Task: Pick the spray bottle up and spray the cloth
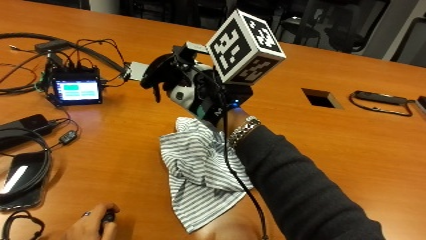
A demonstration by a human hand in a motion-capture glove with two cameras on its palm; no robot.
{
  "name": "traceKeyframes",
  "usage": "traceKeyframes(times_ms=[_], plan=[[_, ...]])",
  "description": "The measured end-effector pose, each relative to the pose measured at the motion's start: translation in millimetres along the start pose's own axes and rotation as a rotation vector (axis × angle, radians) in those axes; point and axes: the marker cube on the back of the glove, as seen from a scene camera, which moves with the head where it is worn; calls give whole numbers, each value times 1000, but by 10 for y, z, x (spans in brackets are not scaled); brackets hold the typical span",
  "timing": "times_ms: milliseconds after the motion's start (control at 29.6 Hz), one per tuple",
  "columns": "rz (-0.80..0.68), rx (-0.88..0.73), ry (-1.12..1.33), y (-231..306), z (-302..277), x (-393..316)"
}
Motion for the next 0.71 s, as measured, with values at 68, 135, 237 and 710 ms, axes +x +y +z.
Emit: traceKeyframes(times_ms=[68, 135, 237, 710], plan=[[44, 11, -143, -33, 76, -94], [96, 29, -277, -46, 175, -144], [168, 74, -467, -43, 360, -169], [391, 297, -736, 273, 1279, -50]])
